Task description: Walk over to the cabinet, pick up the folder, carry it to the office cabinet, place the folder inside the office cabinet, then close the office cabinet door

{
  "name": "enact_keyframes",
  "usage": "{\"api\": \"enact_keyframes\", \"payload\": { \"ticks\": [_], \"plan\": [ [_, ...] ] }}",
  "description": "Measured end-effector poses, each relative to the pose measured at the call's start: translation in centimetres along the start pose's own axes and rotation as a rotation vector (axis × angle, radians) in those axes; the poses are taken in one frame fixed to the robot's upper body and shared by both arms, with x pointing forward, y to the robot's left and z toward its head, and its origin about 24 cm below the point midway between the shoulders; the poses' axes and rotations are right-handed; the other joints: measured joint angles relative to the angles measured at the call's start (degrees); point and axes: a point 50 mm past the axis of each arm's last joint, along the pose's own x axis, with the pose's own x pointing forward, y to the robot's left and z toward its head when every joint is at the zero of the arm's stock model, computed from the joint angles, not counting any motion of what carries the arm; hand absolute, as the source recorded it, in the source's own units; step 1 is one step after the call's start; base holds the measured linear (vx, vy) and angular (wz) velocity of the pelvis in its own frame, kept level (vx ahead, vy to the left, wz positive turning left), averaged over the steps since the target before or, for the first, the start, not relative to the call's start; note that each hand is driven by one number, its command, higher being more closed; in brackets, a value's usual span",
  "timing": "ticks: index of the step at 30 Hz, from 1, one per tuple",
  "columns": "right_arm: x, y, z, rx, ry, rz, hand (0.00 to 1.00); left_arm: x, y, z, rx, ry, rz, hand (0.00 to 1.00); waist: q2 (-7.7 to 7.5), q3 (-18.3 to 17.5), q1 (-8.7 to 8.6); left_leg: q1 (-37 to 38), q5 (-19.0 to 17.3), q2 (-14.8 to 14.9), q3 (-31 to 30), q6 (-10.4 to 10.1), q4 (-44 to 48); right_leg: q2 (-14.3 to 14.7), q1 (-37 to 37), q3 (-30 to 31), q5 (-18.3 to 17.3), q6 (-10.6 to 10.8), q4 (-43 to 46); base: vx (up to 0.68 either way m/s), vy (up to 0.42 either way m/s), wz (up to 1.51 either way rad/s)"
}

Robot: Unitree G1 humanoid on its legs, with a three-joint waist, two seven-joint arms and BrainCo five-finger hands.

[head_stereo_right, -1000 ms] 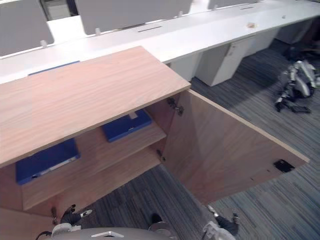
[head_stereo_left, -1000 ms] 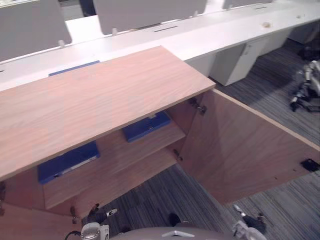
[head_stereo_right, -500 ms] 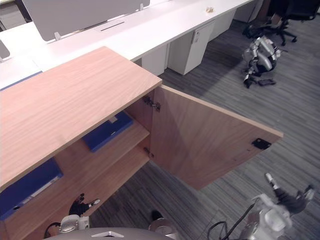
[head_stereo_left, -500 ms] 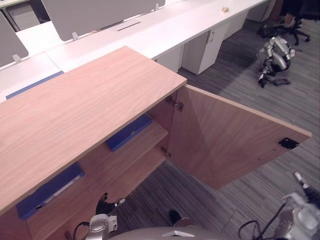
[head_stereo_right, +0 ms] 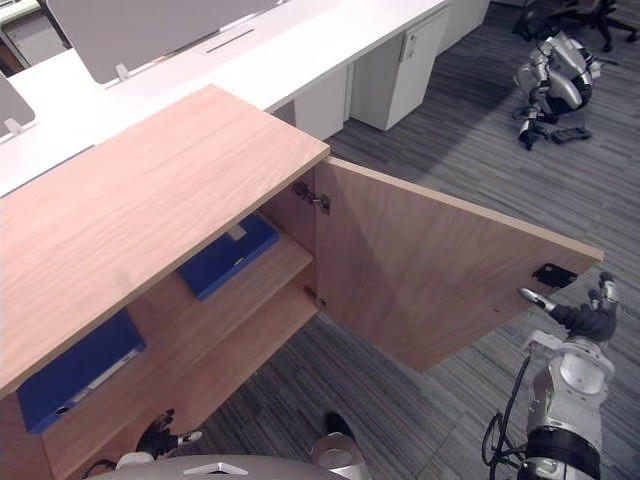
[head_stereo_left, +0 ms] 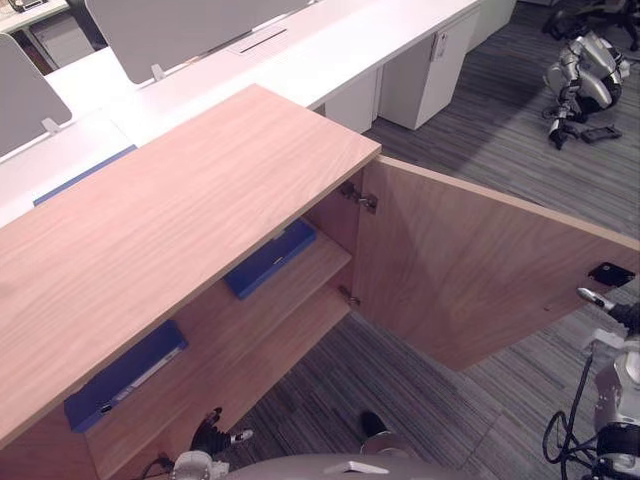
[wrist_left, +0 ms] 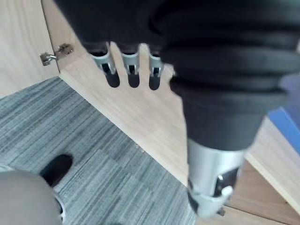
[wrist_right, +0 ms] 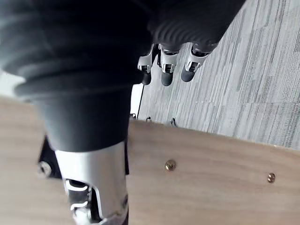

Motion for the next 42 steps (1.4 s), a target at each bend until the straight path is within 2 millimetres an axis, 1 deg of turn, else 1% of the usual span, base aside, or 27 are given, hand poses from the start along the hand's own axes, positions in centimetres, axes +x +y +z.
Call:
{"api": "enact_keyframes", "payload": {
  "ticks": [2,6,8,9,12,15,18,19,20,21,22,25,26,28,29,30,32,33,36,39,40,41,42],
  "plan": [
    [0.1,1.0,0.1,-0.023,-0.003,0.041,0.0,0.1,0.2,0.4,0.016,-0.013,0.002,0.0,0.09,0.0,-0.26,0.0,-0.1,0.0,-1.3,0.1,0.0,-0.2,0.4,-1.3,0.0,0.0,-0.2,0.02,-0.071,0.12],
    [0.1,1.5,-0.3,-0.059,0.011,0.055,0.0,0.2,-0.1,0.6,0.037,-0.027,-0.011,0.0,0.34,0.0,-0.49,-0.1,-0.2,-0.3,-1.7,0.4,0.0,-0.6,0.6,-1.7,0.0,0.0,-0.5,-0.01,-0.044,0.06],
    [0.0,1.9,-0.5,-0.094,0.014,0.074,0.0,0.2,-0.2,0.7,0.048,-0.029,-0.014,0.0,0.49,0.1,-1.3,-0.1,-0.3,-0.5,-2.5,0.4,0.0,-0.9,0.9,-2.4,0.0,0.1,-0.6,-0.05,-0.068,0.12],
    [0.0,1.9,-0.5,-0.097,0.013,0.074,0.0,0.2,-0.2,0.7,0.049,-0.029,-0.014,0.0,0.49,0.1,-1.34,-0.1,-0.3,-0.5,-2.5,0.4,0.1,-0.9,0.9,-2.4,0.0,0.1,-0.6,-0.05,-0.061,0.08],
    [-0.4,2.3,-0.1,-0.114,-0.013,0.096,0.0,0.2,-0.3,0.8,0.065,-0.033,-0.021,0.0,0.4,0.7,-1.41,-0.9,-1.7,0.2,-2.7,0.7,3.5,-1.2,1.3,-2.5,0.0,0.1,-0.7,-0.07,-0.078,0.0],
    [-1.6,2.5,0.4,-0.148,-0.066,0.125,0.0,0.2,-0.3,0.7,0.069,-0.032,-0.02,0.0,0.44,0.8,-1.52,-1.0,-1.7,0.5,-2.7,0.7,3.5,-0.9,1.3,-2.6,0.4,0.0,-1.7,-0.08,-0.095,-0.08],
    [-4.0,3.8,-0.1,-0.107,-0.085,0.163,0.0,0.2,-0.3,0.7,0.09,-0.032,-0.022,0.0,-0.1,1.1,-1.93,-1.0,-1.6,0.8,-2.7,0.7,3.5,-0.5,1.3,-2.6,1.4,-0.2,-2.8,-0.07,-0.092,-0.16],
    [-4.4,3.9,-0.2,-0.109,-0.087,0.168,0.0,0.2,-0.4,0.8,0.096,-0.035,-0.023,0.0,-0.18,1.1,-1.97,-1.0,-1.6,0.9,-2.7,0.7,3.5,-0.4,1.3,-2.6,1.7,-0.2,-2.9,-0.05,-0.078,-0.17],
    [-5.2,4.2,-0.4,-0.103,-0.088,0.179,0.0,0.3,-0.3,1.0,0.101,-0.04,-0.023,0.0,-0.35,1.0,-2.13,-0.9,-1.6,1.0,-2.6,0.7,3.5,-0.3,1.3,-2.5,2.1,-0.1,-3.2,-0.04,-0.071,-0.17],
    [-6.4,4.7,-0.9,-0.074,-0.077,0.192,0.0,0.4,-0.2,1.2,0.1,-0.043,-0.018,0.0,-0.78,1.0,-2.3,-0.8,-1.6,1.2,-2.3,0.7,3.5,0.0,1.3,-2.3,2.5,-0.2,-3.2,-0.03,-0.069,-0.16],
    [-6.7,4.8,-1.0,-0.069,-0.074,0.196,0.0,0.4,-0.2,1.2,0.1,-0.044,-0.017,0.0,-0.92,1.0,-2.35,-0.8,-1.6,1.2,-2.2,0.6,3.5,0.1,1.3,-2.2,2.6,-0.2,-3.2,-0.04,-0.069,-0.2],
    [-9.7,6.2,-2.3,-0.062,-0.035,0.263,0.0,0.5,0.0,1.3,0.098,-0.038,-0.01,0.0,-3.07,0.9,-2.39,-0.2,-1.5,1.8,-1.0,0.4,3.5,1.0,1.1,-0.5,3.2,-0.5,-3.1,-0.06,-0.079,-0.27],
    [-10.2,6.3,-2.6,-0.063,-0.025,0.277,0.0,0.6,0.0,1.4,0.1,-0.035,-0.011,0.0,-3.44,0.8,-2.44,-0.1,-1.5,1.9,-1.0,0.4,3.6,1.1,1.1,-0.3,3.3,-0.6,-3.1,-0.07,-0.078,-0.23],
    [-12.4,7.0,-3.4,-0.068,0.01,0.338,0.0,0.8,0.0,1.5,0.108,-0.026,-0.011,0.0,-4.94,0.6,-2.42,0.1,-1.5,2.1,-1.0,0.3,4.0,1.4,1.0,0.2,3.5,-0.7,-3.0,-0.08,-0.08,-0.18],
    [-13.0,7.2,-3.7,-0.077,0.019,0.359,0.0,0.8,0.0,1.5,0.115,-0.026,-0.012,0.0,-5.57,0.6,-2.35,0.0,-1.7,2.3,-1.0,0.0,4.2,1.4,0.8,0.2,3.6,-0.7,-2.9,-0.1,-0.084,-0.16],
    [-13.5,7.3,-3.8,-0.09,0.021,0.372,0.0,0.8,0.0,1.6,0.123,-0.025,-0.012,0.0,-5.89,0.5,-2.26,0.0,-1.7,2.3,-1.0,-0.1,4.2,1.4,0.7,0.0,3.6,-0.8,-2.8,-0.1,-0.082,-0.16],
    [-14.9,7.7,-4.2,-0.126,0.034,0.418,0.0,1.0,0.0,1.9,0.127,-0.021,-0.013,0.0,-6.69,0.5,-1.73,-0.1,-1.7,2.3,-1.2,-0.1,4.3,1.0,0.1,-1.9,3.8,-1.3,-2.1,-0.11,-0.08,-0.15],
    [-15.3,7.7,-4.2,-0.133,0.036,0.427,0.0,1.1,0.0,1.9,0.128,-0.02,-0.011,0.0,-6.77,0.5,-1.64,-0.1,-1.7,2.2,-1.4,-0.1,4.2,0.8,0.0,-2.7,3.8,-1.4,-1.9,-0.1,-0.06,-0.08],
    [-16.3,8.0,-4.7,-0.189,0.043,0.469,0.0,1.2,0.4,1.9,0.146,-0.013,0.017,0.0,-7.13,0.4,-1.38,-0.4,-1.0,1.5,-5.5,0.0,3.1,0.3,-0.3,-5.1,3.6,-1.0,-0.6,-0.1,-0.047,0.02],
    [-17.3,8.0,-5.3,-0.211,0.074,0.496,0.0,1.3,1.0,2.2,0.163,-0.01,0.047,0.0,-8.05,0.4,-0.83,-0.6,0.8,1.3,-9.5,0.4,0.9,0.3,-0.4,-8.0,3.5,-0.9,-0.6,-0.06,-0.05,0.24],
    [-17.6,7.7,-5.6,-0.223,0.092,0.5,0.0,1.4,1.2,2.4,0.157,-0.012,0.055,0.0,-8.43,0.4,-0.37,-0.7,1.9,1.3,-11.2,0.4,-0.3,0.5,-0.5,-9.2,3.4,-0.9,-0.6,-0.06,-0.047,0.42],
    [-17.9,7.5,-6.0,-0.244,0.113,0.505,0.0,1.5,1.4,2.5,0.151,-0.012,0.067,0.0,-8.99,0.4,-0.04,-1.3,2.4,1.5,-13.0,0.3,-0.4,0.7,-0.4,-9.8,3.2,-0.9,-0.6,-0.06,-0.047,0.42],
    [-18.0,7.5,-6.1,-0.255,0.12,0.509,0.0,1.5,1.5,2.5,0.152,-0.01,0.074,0.0,-9.21,0.4,0.06,-1.6,2.8,1.6,-14.1,0.3,-0.4,0.8,-0.5,-10.4,3.0,-0.8,-0.6,-0.07,-0.062,0.42]
  ]
}}
